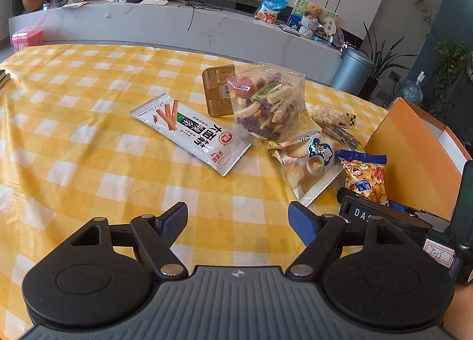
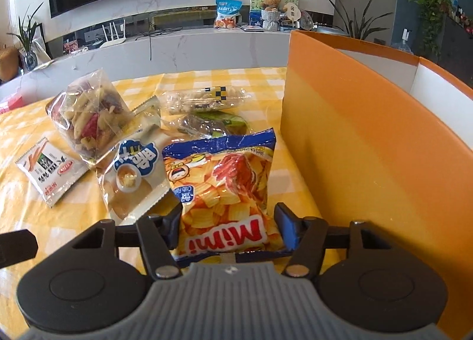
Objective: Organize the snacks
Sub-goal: 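Close the right tool on the Mimi chip bag while the left tool reaches the dried-fruit bag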
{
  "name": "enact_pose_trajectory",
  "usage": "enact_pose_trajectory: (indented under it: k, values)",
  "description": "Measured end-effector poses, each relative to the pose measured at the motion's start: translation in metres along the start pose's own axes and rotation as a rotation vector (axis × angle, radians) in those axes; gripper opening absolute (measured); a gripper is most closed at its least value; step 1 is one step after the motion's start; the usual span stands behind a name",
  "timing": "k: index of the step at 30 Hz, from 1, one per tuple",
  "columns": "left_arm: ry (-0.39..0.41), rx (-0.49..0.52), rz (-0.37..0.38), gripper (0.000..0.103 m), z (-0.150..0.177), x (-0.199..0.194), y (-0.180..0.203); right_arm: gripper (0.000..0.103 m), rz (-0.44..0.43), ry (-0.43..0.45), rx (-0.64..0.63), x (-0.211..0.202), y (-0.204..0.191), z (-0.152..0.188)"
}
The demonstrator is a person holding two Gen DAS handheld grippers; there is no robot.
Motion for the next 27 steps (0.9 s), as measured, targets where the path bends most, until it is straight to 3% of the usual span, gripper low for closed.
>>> enact_pose_trajectory:
  k: [3,8,13,23,27]
  values:
    - [-0.021,-0.008,0.009,0.091,0.002,-0.001,0.003,0.060,0.011,-0.001,-0.001,-0.002,0.000,0.001]
    - [-0.083,-0.060,0.090,0.091,0.010,-0.007,0.017,0.060,0.007,-0.009,0.018,-0.005,0.002,0.003]
    - [-0.056,-0.017,0.010,0.091,0.002,-0.021,0.025,0.060,0.004,-0.012,0.041,-0.011,0.007,0.008]
    - [-0.037,-0.085,-0.078,0.091,-0.061,-0.010,0.036,0.060,-0.008,-0.013,0.096,-0.009,0.012,0.006]
    - [0.000,-0.102,-0.036,0.091,-0.097,-0.001,0.054,0.060,-0.010,-0.012,0.102,-0.009,0.012,0.005]
Point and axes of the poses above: each gripper's, at about its wrist camera, not at the fingertips, and x roughly the way its jaws point, y to its right, z to its underside, the point moved 7 cm from there along x, roughly the way its jaws point, and after that the axes turned 5 degrees about y, right-handed, at the moved point
